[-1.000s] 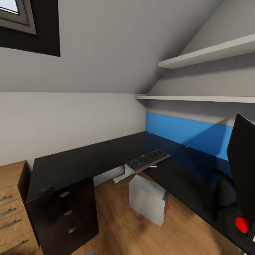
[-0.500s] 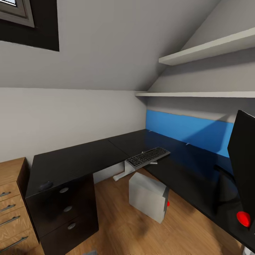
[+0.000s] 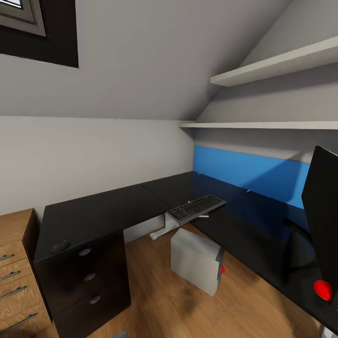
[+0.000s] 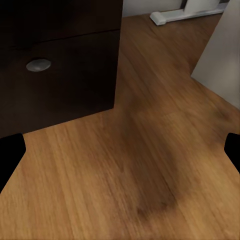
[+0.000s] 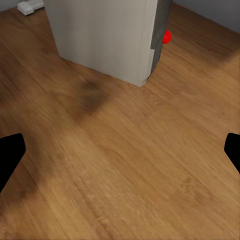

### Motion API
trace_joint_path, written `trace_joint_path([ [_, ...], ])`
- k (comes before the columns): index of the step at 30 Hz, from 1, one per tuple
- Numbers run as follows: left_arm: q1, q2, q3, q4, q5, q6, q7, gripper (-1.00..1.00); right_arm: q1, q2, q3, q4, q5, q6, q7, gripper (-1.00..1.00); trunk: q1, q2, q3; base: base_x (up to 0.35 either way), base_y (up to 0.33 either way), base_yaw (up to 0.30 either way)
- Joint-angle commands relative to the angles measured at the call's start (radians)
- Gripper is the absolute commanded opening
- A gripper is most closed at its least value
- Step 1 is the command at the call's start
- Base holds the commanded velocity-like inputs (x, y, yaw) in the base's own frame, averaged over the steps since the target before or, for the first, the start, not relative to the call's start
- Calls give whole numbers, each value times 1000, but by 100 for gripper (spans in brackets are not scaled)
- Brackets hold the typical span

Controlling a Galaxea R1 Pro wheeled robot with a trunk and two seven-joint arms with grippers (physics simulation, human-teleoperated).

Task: In the bedroom, organize the workspace by keeping the computer under the desk, ensuring the monitor is on the desk, placing the keyboard on the desk next to the monitor, placing the mouse on the desk next to the keyboard, moving the folder from the swivel chair onto the desk next to the mouse, stacking the notebook on top of the folder with the pen on top of the notebook, and positioning the swivel chair next to the desk.

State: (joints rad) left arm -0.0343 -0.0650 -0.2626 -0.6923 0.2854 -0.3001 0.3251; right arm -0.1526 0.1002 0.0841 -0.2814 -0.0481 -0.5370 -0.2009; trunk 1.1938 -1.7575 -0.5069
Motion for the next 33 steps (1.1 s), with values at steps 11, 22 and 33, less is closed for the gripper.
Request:
trace_joint_path([
  [11,-1,1,-6,0,9,-6,6,100,-1,0,9,0,-4,-1,-6,100,0,-1,-10,0,0,0],
  [22,-1,1,-6,0,9,-7,6,100,-1,0,9,-1,-5,-1,-6,100,0,-1,-28,0,0,0],
  [33,-1,1,-6,0,9,-7,6,100,-1,0,9,-1,-5,0,-7,100,0,-1,-45,0,0,0],
])
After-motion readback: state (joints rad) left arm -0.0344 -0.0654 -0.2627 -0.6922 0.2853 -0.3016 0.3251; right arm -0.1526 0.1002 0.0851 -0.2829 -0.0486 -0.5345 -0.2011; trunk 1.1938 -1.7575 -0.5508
